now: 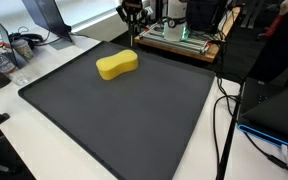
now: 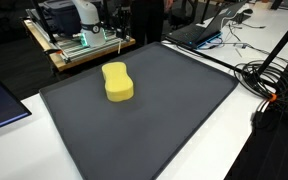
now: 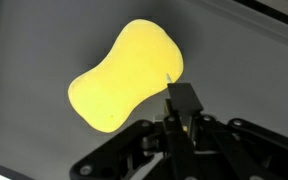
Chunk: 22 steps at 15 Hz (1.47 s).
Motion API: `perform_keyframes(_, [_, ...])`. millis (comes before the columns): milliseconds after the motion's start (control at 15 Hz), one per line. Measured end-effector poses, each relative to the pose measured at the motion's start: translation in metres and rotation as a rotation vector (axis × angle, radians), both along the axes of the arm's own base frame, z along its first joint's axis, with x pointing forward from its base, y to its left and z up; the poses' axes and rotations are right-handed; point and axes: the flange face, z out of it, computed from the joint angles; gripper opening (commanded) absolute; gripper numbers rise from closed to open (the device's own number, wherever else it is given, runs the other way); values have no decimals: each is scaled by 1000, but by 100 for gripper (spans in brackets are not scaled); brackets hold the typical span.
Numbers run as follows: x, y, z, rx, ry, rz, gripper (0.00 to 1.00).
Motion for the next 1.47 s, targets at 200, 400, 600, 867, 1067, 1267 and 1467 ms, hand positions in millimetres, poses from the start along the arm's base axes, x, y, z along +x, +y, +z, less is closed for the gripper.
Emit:
perform_keyframes(200, [22,28,5,-81,40,14,3])
perform_keyframes(400, [46,46,10,-136,68,52,3])
perform_keyframes(600, [72,49,8,-155,82,72,3])
perform_keyframes(867, [118,51,-5,-80,101,90,3])
perform_keyframes(1067, [150,45,-4,-53,80,67,3])
perform_keyframes(1267, [172,19,7,-20,53,15,3])
perform_keyframes(1467, [183,-18,22,42,32,-41,3])
